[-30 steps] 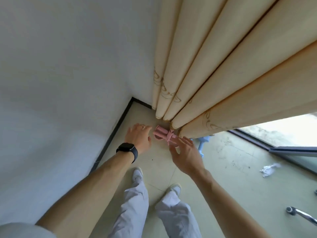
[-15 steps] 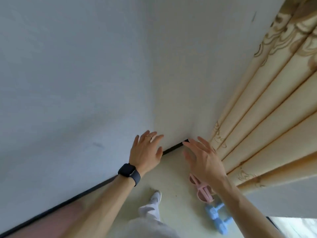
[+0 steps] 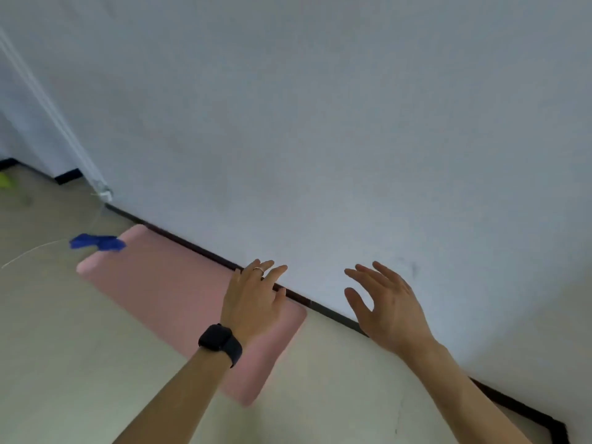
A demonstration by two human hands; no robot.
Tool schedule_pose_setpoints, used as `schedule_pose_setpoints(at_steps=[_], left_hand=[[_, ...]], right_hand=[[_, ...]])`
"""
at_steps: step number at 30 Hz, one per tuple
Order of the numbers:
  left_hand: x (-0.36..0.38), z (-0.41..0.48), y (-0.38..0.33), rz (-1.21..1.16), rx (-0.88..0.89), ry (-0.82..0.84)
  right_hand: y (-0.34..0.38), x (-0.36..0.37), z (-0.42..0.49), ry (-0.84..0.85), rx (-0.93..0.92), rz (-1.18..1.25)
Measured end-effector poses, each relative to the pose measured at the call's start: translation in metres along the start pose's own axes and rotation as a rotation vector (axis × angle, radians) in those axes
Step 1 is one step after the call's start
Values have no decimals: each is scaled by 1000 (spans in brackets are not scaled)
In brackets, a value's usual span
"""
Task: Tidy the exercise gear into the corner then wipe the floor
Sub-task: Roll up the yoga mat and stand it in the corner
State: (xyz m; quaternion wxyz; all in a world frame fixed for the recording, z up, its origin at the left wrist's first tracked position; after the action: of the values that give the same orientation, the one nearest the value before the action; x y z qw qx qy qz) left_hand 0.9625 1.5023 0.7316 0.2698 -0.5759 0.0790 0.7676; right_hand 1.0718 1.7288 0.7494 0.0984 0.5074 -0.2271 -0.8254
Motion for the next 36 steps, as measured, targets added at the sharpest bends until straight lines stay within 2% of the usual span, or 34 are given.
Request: schedule_pose_setpoints(at_steps=[3,7,15,20,25,31,36], left_hand=[[-61,-50,101,68,-196,-70],[-123,-132,233,157,-373,-155],[-223,-283,463,256,-637,-169],[-261,-337,558,267,-745,-176],[-273,-359,651,281,-801,-152],[-279,-340,769,282,-819,-144],[-280,-295,882,251,-832,-138]], right_hand=[[107,51,11,77,-182,60],[247,123,3,180,-353,112],[485,257,-33,313,-549,205],[585,311,-44,350,-591,233],[657,381,-42,393,-645,197],[729,475,-12,424,-648,199],[802,565,49,430,-621,211]])
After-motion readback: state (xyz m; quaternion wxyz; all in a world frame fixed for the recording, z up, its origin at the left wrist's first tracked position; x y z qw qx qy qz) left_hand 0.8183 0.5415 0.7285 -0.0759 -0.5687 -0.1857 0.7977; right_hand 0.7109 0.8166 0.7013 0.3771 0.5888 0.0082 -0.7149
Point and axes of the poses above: each hand's wrist, its own z-axis towards the middle knuckle, its own x-axis out of the palm, y = z × x, the point moved 4 cm from there along z, towards the middle knuckle, and after that the axes turned 8 degrees about -y, right-handed, at the moved point
